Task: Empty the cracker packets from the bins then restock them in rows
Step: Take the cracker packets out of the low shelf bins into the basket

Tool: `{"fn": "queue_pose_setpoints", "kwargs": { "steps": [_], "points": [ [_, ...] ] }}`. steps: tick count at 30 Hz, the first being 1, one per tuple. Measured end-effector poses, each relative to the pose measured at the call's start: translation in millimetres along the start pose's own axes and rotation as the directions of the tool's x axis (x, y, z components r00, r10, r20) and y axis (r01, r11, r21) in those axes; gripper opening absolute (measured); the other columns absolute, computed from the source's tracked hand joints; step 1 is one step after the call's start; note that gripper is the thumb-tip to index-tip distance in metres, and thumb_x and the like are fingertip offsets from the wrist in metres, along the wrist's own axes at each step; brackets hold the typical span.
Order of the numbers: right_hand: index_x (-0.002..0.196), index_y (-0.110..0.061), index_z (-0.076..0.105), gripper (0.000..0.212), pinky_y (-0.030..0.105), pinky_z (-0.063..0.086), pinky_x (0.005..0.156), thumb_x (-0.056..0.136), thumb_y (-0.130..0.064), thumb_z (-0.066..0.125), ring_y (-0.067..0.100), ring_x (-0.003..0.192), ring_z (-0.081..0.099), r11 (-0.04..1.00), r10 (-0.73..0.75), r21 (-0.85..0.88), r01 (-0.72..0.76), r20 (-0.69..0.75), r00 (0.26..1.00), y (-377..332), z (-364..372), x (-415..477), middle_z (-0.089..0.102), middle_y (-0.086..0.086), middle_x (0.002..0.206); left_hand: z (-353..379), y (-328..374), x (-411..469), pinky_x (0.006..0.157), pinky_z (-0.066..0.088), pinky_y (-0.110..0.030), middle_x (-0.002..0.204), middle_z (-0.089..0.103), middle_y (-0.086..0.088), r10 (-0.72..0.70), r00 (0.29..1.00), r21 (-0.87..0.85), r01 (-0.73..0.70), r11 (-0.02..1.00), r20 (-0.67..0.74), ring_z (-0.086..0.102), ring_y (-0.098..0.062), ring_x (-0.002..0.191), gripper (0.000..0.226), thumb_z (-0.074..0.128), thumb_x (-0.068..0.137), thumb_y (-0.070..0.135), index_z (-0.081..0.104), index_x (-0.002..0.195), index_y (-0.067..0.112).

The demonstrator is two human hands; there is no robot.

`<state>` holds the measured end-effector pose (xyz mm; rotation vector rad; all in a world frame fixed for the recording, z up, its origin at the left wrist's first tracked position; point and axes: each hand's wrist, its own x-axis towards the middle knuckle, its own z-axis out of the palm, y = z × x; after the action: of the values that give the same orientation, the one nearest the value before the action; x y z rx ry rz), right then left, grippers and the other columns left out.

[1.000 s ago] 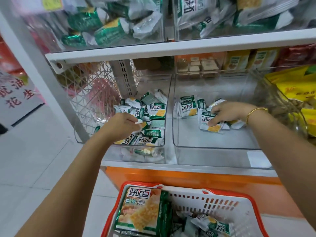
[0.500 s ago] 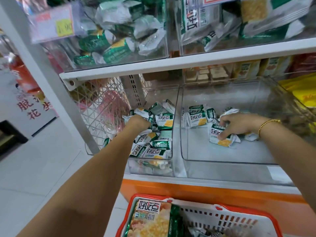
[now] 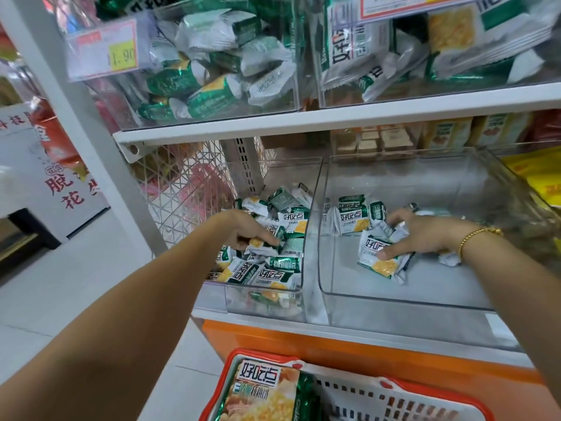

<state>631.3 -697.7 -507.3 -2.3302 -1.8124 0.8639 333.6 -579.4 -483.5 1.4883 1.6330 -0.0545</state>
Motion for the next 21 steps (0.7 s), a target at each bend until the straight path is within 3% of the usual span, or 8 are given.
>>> {"fn": "queue_pose_setpoints", "kwargs": {
  "steps": [3,6,8,12,16,17,19,21],
  "points": [
    [0.134,-0.034,0.040,0.074,0.031,0.037,0.099,0.072,-0.063,0.069,0.023,0.127,0.042,0.996,-0.035,-0.085,0.039,0.054,0.998,-3,-1,-1,0.036,-0.001,0.149,-7,-4,-1,0.084,0.046,-0.026,0.102,0.061,-0.006,0.012,1.000,0.058,-0.013,0.998,0.013,0.056,-0.018,0.092,0.049,0.077,0.075,0.031,0.058,0.111,0.003],
    [0.131,-0.034,0.044,0.061,0.026,0.036,0.085,0.080,-0.062,0.062,0.019,0.117,0.044,0.987,-0.026,-0.157,0.041,0.096,0.995,-9,0,-5,0.036,-0.001,0.148,-6,-3,-5,0.107,0.039,-0.036,0.148,0.033,-0.020,0.005,0.997,-0.026,-0.003,1.000,0.082,0.038,-0.033,0.134,0.074,0.069,0.083,0.039,0.038,0.142,0.006],
    [0.129,-0.036,0.046,0.058,0.024,0.039,0.079,0.080,-0.063,0.062,0.017,0.109,0.043,0.987,-0.037,-0.152,0.054,0.114,0.993,-11,1,-6,0.038,-0.001,0.146,-7,-2,-6,0.110,0.037,-0.040,0.147,0.033,-0.025,-0.013,0.992,-0.055,0.020,0.998,0.122,0.038,-0.034,0.134,0.074,0.066,0.084,0.042,0.036,0.144,0.012],
    [0.112,-0.043,0.050,0.045,0.033,0.039,0.099,0.075,-0.061,0.069,0.020,0.120,0.044,0.987,-0.079,-0.130,0.094,0.113,0.990,-14,4,-5,0.044,-0.002,0.140,-4,1,-6,0.107,0.035,-0.041,0.139,0.040,-0.023,-0.031,0.991,-0.060,0.039,0.997,0.128,0.042,-0.034,0.128,0.077,0.071,0.082,0.035,0.032,0.146,0.016],
    [0.105,-0.041,0.052,0.039,0.030,0.043,0.092,0.075,-0.054,0.073,0.017,0.108,0.054,0.987,-0.125,-0.090,0.135,0.113,0.986,-17,5,-5,0.058,-0.001,0.123,6,1,-6,0.093,0.034,-0.035,0.084,0.043,-0.005,-0.066,0.987,-0.066,0.076,0.995,0.144,0.045,-0.019,0.079,0.078,0.072,0.077,0.044,0.038,0.143,0.020],
    [0.104,-0.040,0.051,0.040,0.032,0.044,0.093,0.074,-0.054,0.074,0.018,0.109,0.054,0.986,-0.135,-0.081,0.144,0.108,0.985,-18,5,-6,0.058,-0.002,0.122,7,1,-4,0.094,0.033,-0.034,0.103,0.053,-0.004,-0.057,0.988,-0.081,0.068,0.994,0.141,0.051,-0.020,0.096,0.079,0.071,0.077,0.045,0.036,0.144,0.020],
    [0.106,-0.037,0.051,0.042,0.035,0.046,0.096,0.075,-0.054,0.073,0.020,0.110,0.054,0.983,-0.158,-0.071,0.166,0.109,0.981,-21,7,-9,0.053,-0.004,0.122,8,1,-5,0.103,0.031,-0.031,0.154,0.026,-0.009,-0.028,0.992,-0.115,0.042,0.992,0.122,0.029,-0.026,0.139,0.082,0.070,0.080,0.043,0.030,0.148,0.019],
    [0.110,-0.035,0.051,0.041,0.031,0.049,0.091,0.078,-0.051,0.071,0.016,0.104,0.053,0.977,-0.190,-0.078,0.200,0.125,0.974,-24,10,-12,0.048,-0.006,0.119,9,1,-7,0.088,0.037,-0.028,0.147,0.034,-0.003,-0.020,0.993,-0.136,0.036,0.990,0.116,0.044,-0.024,0.125,0.080,0.074,0.074,0.043,0.040,0.142,0.016]
  ]
}}
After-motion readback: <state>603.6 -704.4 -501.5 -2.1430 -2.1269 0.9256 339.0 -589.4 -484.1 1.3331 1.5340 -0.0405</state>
